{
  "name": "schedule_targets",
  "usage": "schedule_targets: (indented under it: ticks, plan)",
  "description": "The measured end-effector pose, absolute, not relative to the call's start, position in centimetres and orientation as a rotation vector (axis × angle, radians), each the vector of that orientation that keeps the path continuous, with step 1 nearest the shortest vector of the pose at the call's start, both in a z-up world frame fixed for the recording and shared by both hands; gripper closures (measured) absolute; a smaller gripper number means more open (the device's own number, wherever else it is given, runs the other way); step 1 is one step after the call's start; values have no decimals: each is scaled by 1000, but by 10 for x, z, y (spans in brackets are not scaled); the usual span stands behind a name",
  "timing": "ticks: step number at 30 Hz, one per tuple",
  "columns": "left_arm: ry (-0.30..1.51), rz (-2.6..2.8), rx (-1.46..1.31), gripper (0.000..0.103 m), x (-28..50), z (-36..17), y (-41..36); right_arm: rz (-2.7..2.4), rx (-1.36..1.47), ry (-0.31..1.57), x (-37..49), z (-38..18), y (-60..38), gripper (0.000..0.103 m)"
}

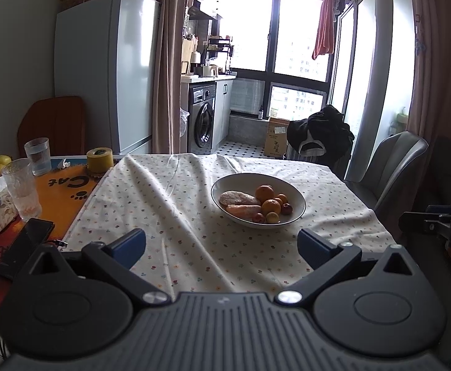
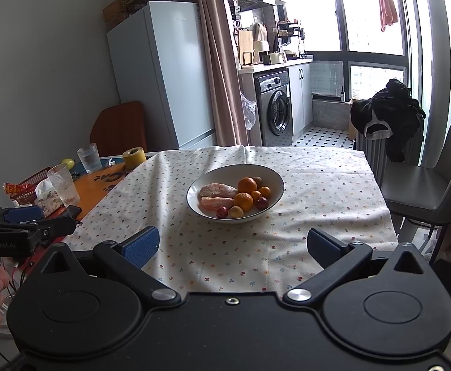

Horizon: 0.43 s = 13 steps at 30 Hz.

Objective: Organize fruits

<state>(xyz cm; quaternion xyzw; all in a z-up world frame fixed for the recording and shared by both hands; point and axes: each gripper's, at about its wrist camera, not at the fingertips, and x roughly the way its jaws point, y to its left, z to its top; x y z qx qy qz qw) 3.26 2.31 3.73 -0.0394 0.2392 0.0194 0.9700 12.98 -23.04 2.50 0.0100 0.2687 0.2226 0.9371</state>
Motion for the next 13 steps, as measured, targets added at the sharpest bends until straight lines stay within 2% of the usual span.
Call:
schedule_targets:
  ticks: [13]
  plan:
    - [475, 26, -65, 0, 31, 37, 19, 452, 18, 553, 129, 25, -230, 0]
